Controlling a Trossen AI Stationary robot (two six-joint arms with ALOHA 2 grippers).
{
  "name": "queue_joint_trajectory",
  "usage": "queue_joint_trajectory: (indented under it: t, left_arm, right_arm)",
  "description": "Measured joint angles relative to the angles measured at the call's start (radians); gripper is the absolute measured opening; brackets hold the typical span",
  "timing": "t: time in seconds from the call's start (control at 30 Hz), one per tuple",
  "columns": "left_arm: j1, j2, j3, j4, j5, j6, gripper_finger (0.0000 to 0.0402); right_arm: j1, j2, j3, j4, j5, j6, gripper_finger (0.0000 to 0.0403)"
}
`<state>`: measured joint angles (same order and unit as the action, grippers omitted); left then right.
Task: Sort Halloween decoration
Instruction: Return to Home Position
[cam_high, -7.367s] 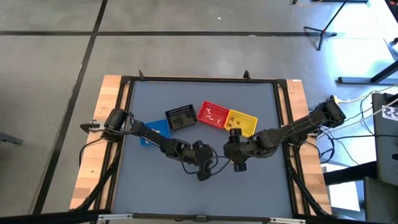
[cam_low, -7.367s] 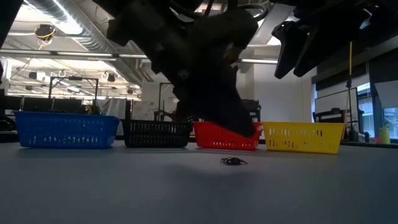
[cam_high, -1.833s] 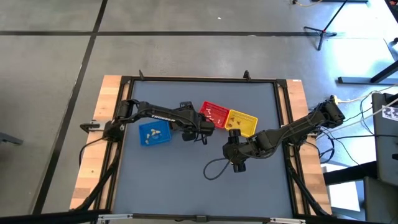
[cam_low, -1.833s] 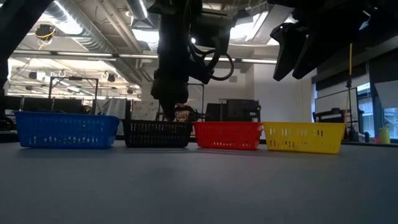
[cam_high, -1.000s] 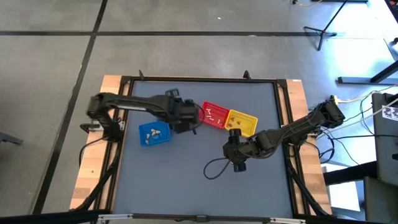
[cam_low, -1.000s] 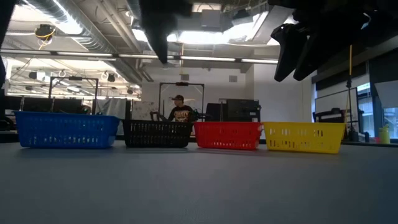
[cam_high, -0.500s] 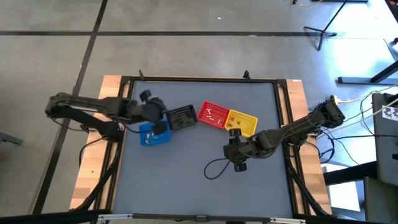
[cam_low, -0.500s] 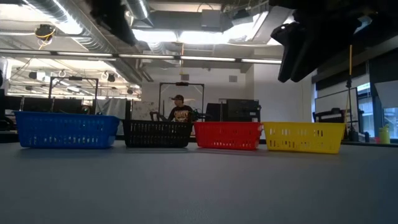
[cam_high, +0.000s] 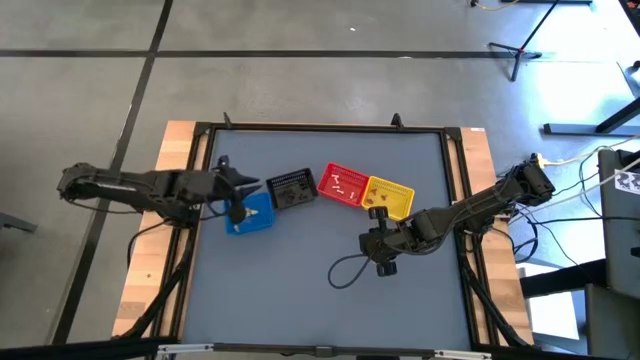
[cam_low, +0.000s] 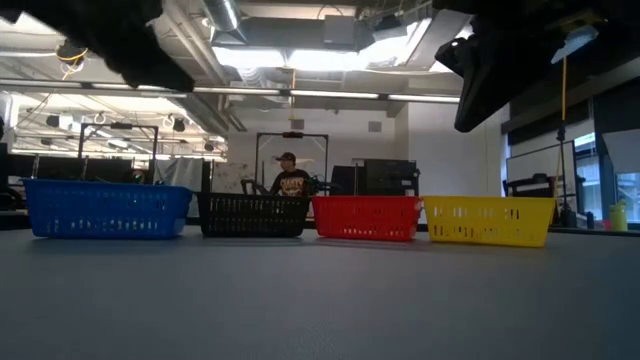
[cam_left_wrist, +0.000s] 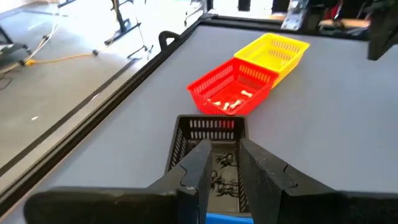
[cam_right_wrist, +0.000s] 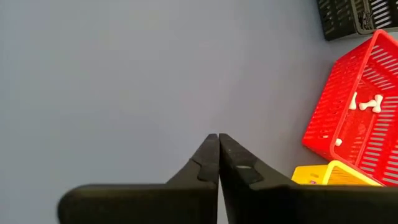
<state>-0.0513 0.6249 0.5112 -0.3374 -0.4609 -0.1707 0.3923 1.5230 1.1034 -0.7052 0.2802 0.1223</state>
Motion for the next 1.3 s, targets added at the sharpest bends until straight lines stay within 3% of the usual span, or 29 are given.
queue_joint_trajectory:
  t: [0.37,0.53,0.83,1.03,1.3]
  left_arm:
    - [0.008,-0.31,-0.24,0.071,0.02,-0.001,0.0075]
    - [0.008,-0.435,-0.311,0.072,0.074,-0.002,0.0075]
    - [0.008,-0.617,-0.407,0.068,0.095,0.051,0.0075]
    - [0.008,-0.623,-0.418,0.078,0.104,0.076,0.0075]
    - [0.008,-0.623,-0.418,0.08,0.116,0.096,0.0075]
  right_arm:
    - [0.0,-0.001,0.087,-0.051,-0.01,-0.027,0.0004]
    - [0.0,-0.008,0.153,-0.128,-0.002,-0.05,0.0005]
    - [0.0,-0.151,0.179,-0.227,0.032,-0.052,0.0001]
    - [0.0,-0.302,0.179,-0.234,0.111,-0.087,0.0002]
    - [-0.001,-0.466,0.179,-0.246,0.12,-0.178,0.0002]
